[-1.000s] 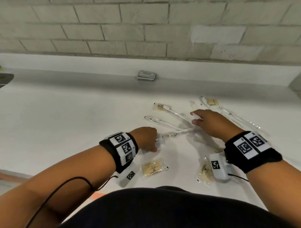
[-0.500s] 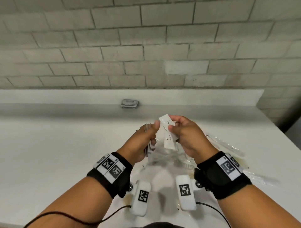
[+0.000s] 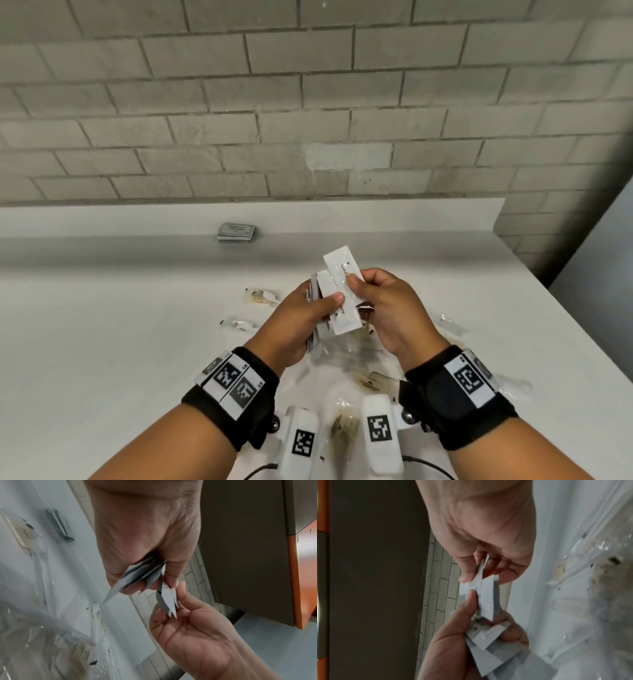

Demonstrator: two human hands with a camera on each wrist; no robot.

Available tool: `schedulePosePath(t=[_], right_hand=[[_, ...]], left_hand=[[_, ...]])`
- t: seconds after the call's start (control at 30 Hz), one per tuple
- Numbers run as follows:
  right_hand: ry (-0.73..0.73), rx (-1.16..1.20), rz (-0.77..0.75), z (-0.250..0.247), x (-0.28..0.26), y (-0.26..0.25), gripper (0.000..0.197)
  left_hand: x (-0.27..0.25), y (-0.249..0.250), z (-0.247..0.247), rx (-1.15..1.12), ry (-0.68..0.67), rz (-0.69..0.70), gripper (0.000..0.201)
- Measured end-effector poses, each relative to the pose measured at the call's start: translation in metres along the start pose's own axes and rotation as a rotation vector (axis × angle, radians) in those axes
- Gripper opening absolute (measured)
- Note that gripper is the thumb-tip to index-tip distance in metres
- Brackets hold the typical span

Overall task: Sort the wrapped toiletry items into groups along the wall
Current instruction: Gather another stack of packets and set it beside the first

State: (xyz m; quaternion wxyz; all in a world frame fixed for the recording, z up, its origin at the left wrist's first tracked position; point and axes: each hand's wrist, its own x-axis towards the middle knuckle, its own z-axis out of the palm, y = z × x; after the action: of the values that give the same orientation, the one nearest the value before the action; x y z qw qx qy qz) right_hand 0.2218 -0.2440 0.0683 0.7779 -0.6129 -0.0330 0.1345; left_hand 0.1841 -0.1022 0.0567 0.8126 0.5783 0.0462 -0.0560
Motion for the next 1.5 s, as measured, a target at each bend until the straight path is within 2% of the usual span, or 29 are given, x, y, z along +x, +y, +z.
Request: schedulePosePath(t=[0.23,0.37,0.43,0.57,0.67,0.77,0.83,0.9,0.97,1.03,1.13,1.2,1.33,1.43,1.5], right_hand=[[-0.197,-0.025,0.031,-0.033,-0.003,-0.002,0.030],[-0.088,-0.055,0.006,-0.042,-0.004,-0.008,0.012],[-0.008,-0.036,-0.030,-0.054,0.000,-0.016,0.019],[0.065,0.071,-0.090,-0.084,0.010,-0.042,0.016],[0.133,0.122,-0.037,-0.094,0.018,-0.049,0.016],[0.183,0.022,0.102,-0.090,0.021,-0.037,0.016],[0.134,0.000,0.177,-0.083,0.019,-0.026,0.020],[0.035,-0.037,0.209,-0.072,0.015,-0.016,0.016],[-0.049,-0.153,0.175,-0.065,0.013,-0.007,0.014],[-0.051,-0.201,0.139,-0.064,0.017,-0.001,0.014],[-0.015,-0.140,0.145,-0.071,0.024,0.000,0.012],[-0.021,-0.069,0.134,-0.075,0.026,0.000,0.012],[-0.061,0.128,0.129,-0.085,0.029,-0.003,0.021],[-0.117,-0.095,0.122,-0.082,0.028,0.000,0.019],[-0.071,-0.220,0.082,-0.078,0.029,0.002,0.017]], left_hand=[[0.010,-0.010,0.012,-0.071,0.000,0.014,0.046],[0.014,-0.018,0.023,-0.072,-0.021,0.024,0.044],[0.017,-0.021,0.026,-0.065,0.000,0.016,0.038],[0.022,-0.024,0.025,-0.028,0.090,-0.004,0.031],[0.027,-0.028,0.029,-0.032,0.120,-0.004,0.034],[0.031,-0.033,0.036,-0.054,0.129,0.019,0.042],[0.035,-0.036,0.041,-0.042,0.131,0.028,0.046],[0.037,-0.036,0.045,-0.054,0.121,0.030,0.040],[0.039,-0.035,0.047,-0.070,0.071,0.024,0.039],[0.038,-0.034,0.046,-0.101,0.019,0.002,0.040],[0.036,-0.036,0.040,-0.142,-0.065,-0.014,0.045],[0.037,-0.037,0.038,-0.141,-0.076,-0.002,0.045],[0.041,-0.036,0.039,-0.097,0.015,0.027,0.047],[0.042,-0.038,0.042,-0.028,0.014,0.047,0.039],[0.044,-0.041,0.043,0.008,0.017,0.048,0.038]])
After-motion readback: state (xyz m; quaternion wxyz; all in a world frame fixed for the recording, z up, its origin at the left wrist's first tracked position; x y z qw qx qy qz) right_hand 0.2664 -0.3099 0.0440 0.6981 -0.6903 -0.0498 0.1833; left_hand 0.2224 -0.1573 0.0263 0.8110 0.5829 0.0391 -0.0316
